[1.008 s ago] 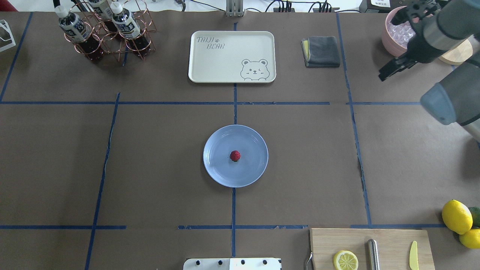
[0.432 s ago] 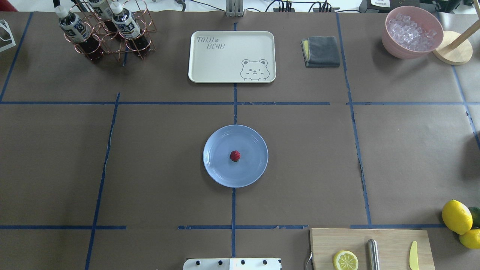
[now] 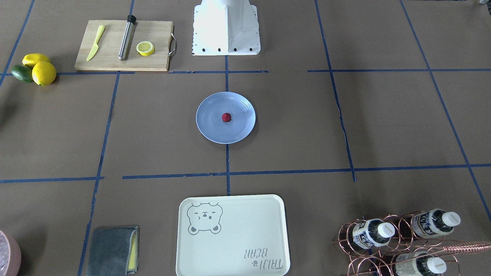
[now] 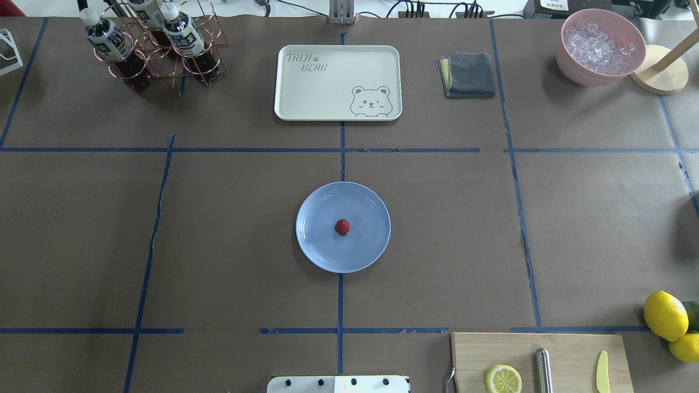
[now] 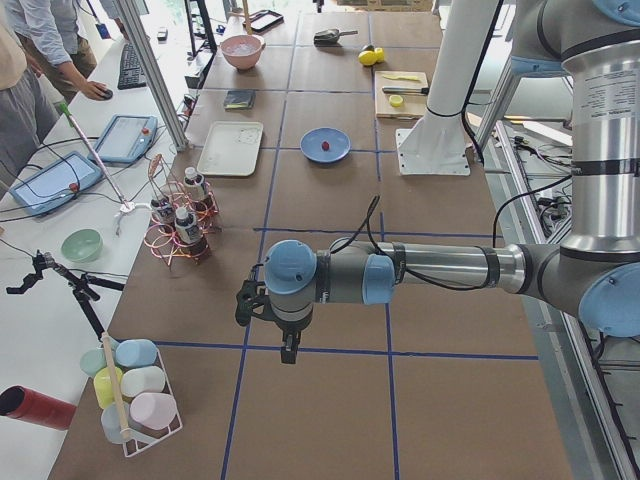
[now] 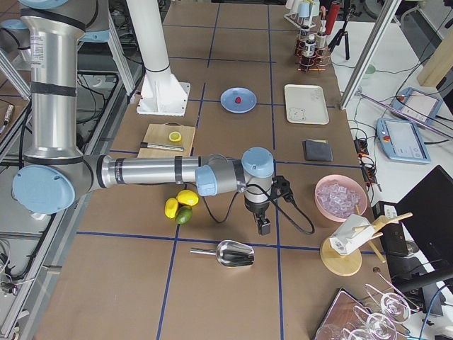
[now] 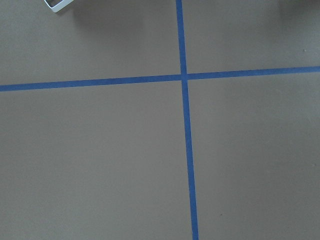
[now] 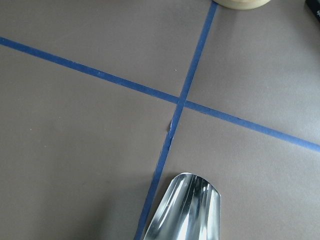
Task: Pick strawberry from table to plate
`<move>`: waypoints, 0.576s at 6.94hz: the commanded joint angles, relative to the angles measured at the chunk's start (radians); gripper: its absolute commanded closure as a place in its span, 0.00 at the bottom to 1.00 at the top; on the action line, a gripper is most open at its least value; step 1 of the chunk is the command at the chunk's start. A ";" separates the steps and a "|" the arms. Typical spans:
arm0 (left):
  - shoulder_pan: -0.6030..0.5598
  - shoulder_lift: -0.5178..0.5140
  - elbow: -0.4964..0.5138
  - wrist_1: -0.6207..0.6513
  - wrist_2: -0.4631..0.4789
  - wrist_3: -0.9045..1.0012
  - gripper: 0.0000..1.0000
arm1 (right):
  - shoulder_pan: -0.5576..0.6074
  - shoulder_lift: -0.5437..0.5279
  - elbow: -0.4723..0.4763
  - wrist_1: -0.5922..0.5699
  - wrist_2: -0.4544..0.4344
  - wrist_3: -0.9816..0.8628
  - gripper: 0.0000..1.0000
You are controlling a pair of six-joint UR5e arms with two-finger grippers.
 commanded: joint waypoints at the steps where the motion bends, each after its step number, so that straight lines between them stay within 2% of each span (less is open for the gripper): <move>1: 0.000 -0.002 -0.001 -0.002 -0.002 0.001 0.00 | 0.058 0.032 0.053 -0.145 0.067 0.006 0.00; 2: 0.000 0.000 -0.001 -0.002 -0.002 0.003 0.00 | 0.056 0.063 0.088 -0.266 0.055 -0.009 0.00; 4: 0.000 -0.003 -0.004 -0.003 -0.006 0.004 0.00 | 0.056 0.045 0.076 -0.271 0.050 -0.012 0.00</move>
